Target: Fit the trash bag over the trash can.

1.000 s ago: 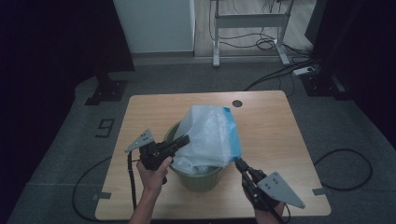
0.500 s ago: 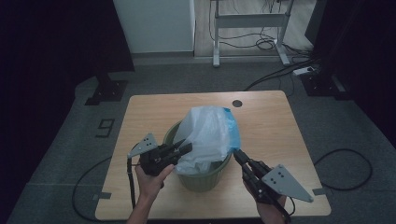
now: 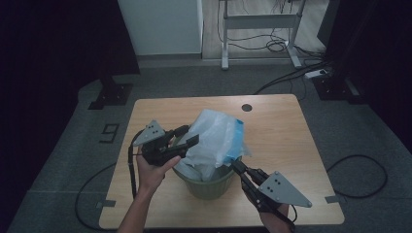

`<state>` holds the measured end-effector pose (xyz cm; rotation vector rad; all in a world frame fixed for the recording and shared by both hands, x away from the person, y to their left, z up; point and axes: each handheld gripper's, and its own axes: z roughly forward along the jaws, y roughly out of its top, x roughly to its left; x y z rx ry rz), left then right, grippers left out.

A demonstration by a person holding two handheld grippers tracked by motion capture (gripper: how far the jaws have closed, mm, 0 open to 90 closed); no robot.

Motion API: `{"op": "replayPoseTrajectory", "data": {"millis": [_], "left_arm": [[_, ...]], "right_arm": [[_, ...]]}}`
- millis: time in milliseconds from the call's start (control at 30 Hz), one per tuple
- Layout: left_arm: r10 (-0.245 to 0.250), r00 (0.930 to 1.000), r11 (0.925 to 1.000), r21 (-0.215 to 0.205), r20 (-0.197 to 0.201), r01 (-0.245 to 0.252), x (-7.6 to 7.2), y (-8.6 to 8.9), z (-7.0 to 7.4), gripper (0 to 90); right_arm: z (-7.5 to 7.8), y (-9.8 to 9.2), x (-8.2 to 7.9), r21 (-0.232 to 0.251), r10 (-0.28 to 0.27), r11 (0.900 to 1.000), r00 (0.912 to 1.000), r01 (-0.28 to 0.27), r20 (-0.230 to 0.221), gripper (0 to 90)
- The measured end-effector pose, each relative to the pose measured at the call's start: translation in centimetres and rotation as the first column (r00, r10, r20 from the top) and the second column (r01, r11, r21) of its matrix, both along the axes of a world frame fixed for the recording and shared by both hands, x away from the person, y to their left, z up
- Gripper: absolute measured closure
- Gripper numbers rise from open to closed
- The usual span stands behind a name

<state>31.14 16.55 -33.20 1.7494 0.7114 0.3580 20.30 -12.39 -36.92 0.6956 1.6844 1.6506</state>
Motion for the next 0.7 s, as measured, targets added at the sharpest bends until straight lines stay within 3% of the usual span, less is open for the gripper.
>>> {"op": "replayPoseTrajectory", "data": {"millis": [100,367,567,700], "left_arm": [[-0.023,0.9991,0.9997,-0.003,-0.035,0.023,0.6,-0.1,-0.1,44.3],[-0.14,0.9901,0.9893,-0.042,0.012,0.14,-2.4,-0.3,-0.3,42.6],[-0.253,0.9673,0.9644,-0.076,0.01,0.253,-3.1,-1.0,-0.3,37.4],[-0.294,0.9559,0.9538,-0.067,-0.001,0.293,-2.9,-1.8,0.1,35.9]], "right_arm": [[0.1,0.3,0.1,-0.006,0.012,1.0,0.9999,-0.012,0.003,88.9],[0.1,0.5,0.7,-0.017,0.011,1.0,0.9999,-0.011,-0.008,88.9],[0.5,1.0,1.0,-0.027,0.017,0.999,0.9998,-0.018,-0.008,88.9],[0.7,1.3,1.1,-0.034,0.022,0.999,0.9997,-0.023,-0.007,88.9]]}}
